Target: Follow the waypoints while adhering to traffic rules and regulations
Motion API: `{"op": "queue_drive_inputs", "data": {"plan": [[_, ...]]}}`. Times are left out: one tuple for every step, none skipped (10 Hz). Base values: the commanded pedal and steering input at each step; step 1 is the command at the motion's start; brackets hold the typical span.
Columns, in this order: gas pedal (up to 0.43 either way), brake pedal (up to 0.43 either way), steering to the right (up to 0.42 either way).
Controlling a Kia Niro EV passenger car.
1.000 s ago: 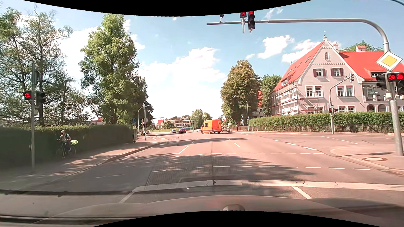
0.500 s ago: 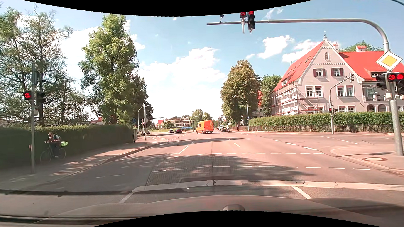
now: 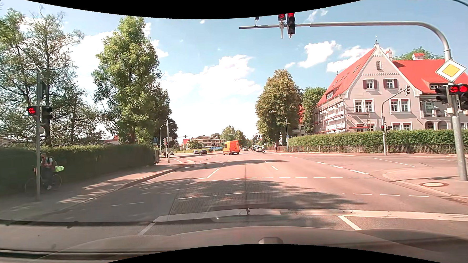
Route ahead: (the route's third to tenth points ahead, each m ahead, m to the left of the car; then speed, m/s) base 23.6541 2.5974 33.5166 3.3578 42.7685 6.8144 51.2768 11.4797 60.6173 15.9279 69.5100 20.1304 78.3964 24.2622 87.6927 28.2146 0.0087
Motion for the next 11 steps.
{"op": "queue_drive_inputs", "data": {"plan": [[0.000, 0.433, -0.001], [0.000, 0.433, -0.002], [0.000, 0.439, -0.001], [0.000, 0.439, -0.002], [0.000, 0.439, -0.001], [0.000, 0.439, -0.001], [0.000, 0.439, -0.002], [0.000, 0.439, -0.001], [0.000, 0.439, -0.001], [0.000, 0.439, -0.002], [0.000, 0.439, -0.001]]}}
